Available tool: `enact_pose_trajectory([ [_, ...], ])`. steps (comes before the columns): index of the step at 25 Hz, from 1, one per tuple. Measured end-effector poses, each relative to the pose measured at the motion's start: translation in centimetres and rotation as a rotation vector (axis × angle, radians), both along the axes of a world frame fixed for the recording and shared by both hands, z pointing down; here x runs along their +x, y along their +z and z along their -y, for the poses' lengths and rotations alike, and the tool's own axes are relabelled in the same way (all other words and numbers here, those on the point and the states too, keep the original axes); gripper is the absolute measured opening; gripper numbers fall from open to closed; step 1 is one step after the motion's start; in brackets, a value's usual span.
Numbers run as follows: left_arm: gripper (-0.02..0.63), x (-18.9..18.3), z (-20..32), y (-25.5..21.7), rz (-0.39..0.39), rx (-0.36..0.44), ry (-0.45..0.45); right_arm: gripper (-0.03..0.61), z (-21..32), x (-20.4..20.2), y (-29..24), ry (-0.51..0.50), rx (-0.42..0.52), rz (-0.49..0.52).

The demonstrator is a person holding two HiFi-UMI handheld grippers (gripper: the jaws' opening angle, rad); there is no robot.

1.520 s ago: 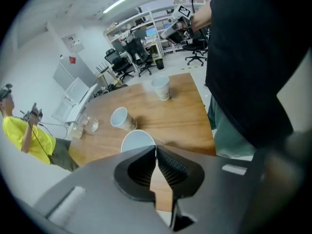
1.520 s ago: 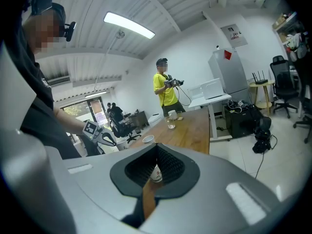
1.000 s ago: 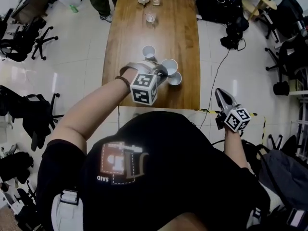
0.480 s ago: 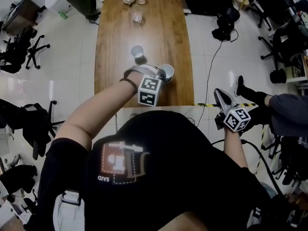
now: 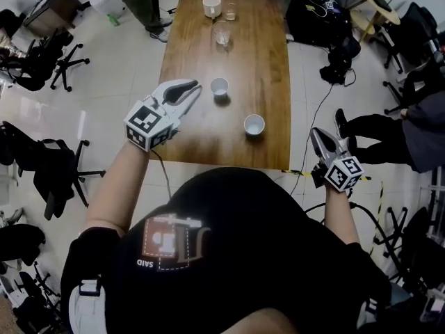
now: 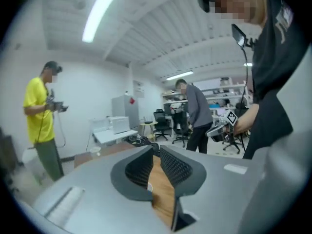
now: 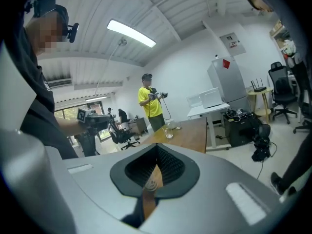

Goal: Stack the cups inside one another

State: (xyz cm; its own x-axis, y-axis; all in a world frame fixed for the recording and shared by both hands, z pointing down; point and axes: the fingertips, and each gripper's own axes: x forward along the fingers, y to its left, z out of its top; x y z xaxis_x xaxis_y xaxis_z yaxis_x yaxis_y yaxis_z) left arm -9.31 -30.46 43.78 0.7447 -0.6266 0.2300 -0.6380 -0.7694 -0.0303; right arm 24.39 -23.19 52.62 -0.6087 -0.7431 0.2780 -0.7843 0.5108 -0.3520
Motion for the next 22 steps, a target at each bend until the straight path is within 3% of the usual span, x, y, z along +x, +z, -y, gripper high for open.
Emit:
enact_pose_trajectory([
  [4,0.028,-8.7,-2.8,4.4,-0.158,-0.156,-0.237,0.014,2.0,-3.1,-1.2,-0.072,0.032,0.006],
  [8,0.008,-14.7,-5.6,8.8,-0.304,-0.244,-0.408,0.014,3.4,-6.1,-1.3,-0.138,0.04,-0.005],
  [13,0.002,-20.0,-8.2,14.1,-0.359,-0.32,-0.604,0.014,3.4,-9.6,0.6,-0.193,-0.005,-0.008],
  [16,0.002,-21.1,-9.3,15.7,-0.393,-0.358,-0.648,0.014,3.0,-10.8,2.2,-0.22,-0.029,-0.038],
  [22,0.002,-20.8,-9.4,15.5,-0.389,-0.359,-0.62,0.014,3.0,-11.6,2.1,-0.236,-0.034,-0.038],
])
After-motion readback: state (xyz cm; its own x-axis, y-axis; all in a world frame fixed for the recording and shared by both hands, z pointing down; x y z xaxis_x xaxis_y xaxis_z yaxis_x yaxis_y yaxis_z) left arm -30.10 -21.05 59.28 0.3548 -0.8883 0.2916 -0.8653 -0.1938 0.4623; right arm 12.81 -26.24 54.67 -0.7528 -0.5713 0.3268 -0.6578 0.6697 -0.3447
